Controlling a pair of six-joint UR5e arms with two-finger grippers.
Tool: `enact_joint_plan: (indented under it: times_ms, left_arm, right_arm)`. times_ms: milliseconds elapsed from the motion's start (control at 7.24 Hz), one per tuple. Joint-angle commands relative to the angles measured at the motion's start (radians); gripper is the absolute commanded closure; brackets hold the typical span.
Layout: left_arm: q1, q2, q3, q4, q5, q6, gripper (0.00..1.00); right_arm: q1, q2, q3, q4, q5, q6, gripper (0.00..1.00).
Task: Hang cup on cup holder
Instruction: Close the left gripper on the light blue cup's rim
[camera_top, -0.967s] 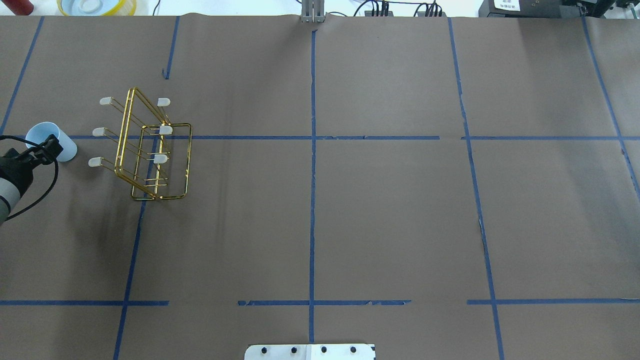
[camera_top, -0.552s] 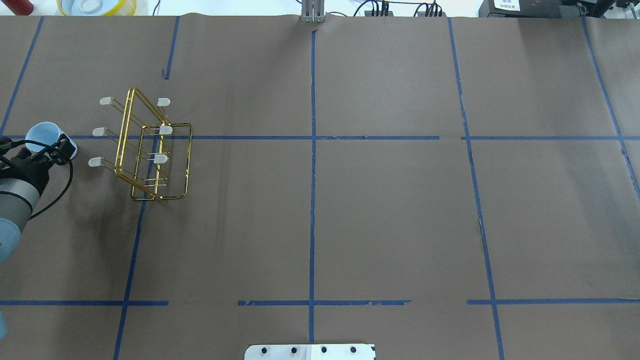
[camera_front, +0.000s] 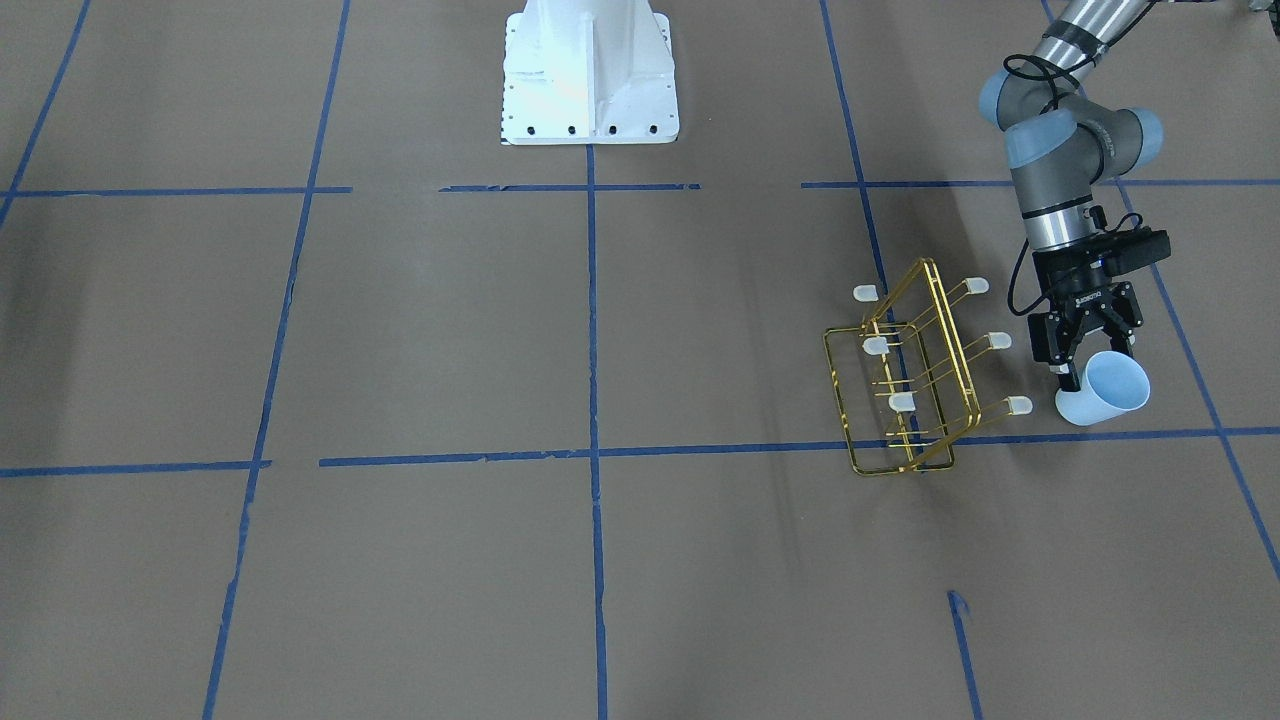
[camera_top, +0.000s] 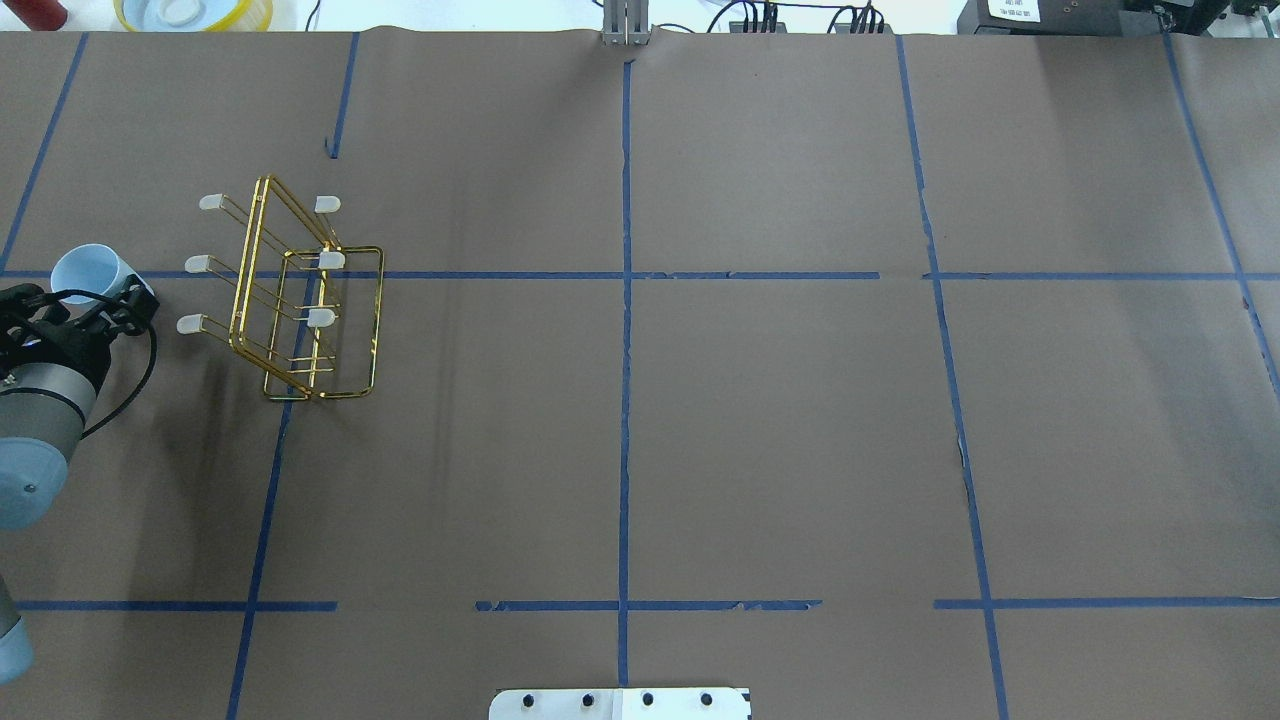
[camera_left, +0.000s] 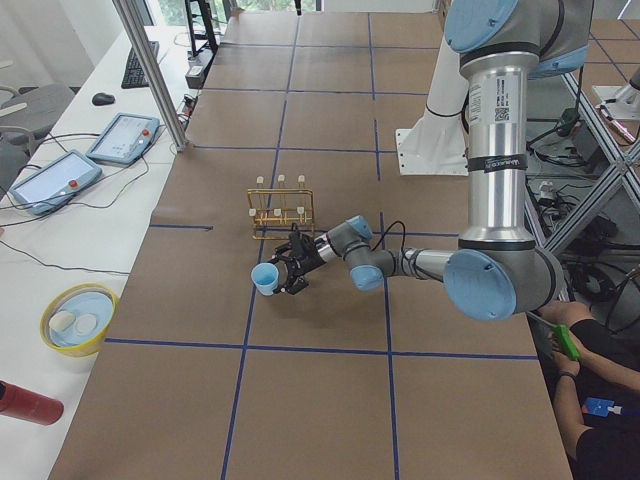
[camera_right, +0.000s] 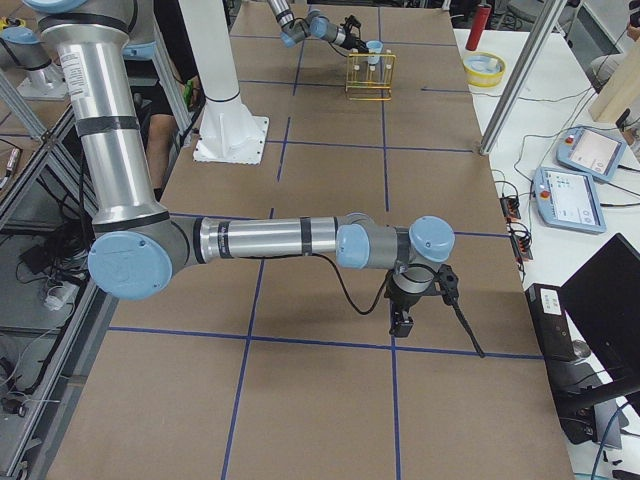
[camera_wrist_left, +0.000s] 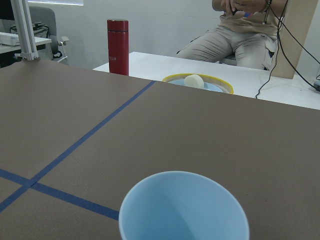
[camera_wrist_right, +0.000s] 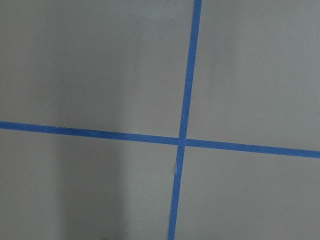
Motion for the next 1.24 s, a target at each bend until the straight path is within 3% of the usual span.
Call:
enact_joint_plan:
  times_ms: [0,1105]
  left_arm:
    - [0.002,-0.044,0.056,0.000,0.018,-0.006,0.00]
    - [0.014,-0.066,0.113,0.003,0.045,0.000,0.00]
  right_arm:
    - [0.001,0.000,0.000,0.000,0.000,0.000,0.00]
    - [0.001,0.000,0.000,0.000,0.000,0.000,0.00]
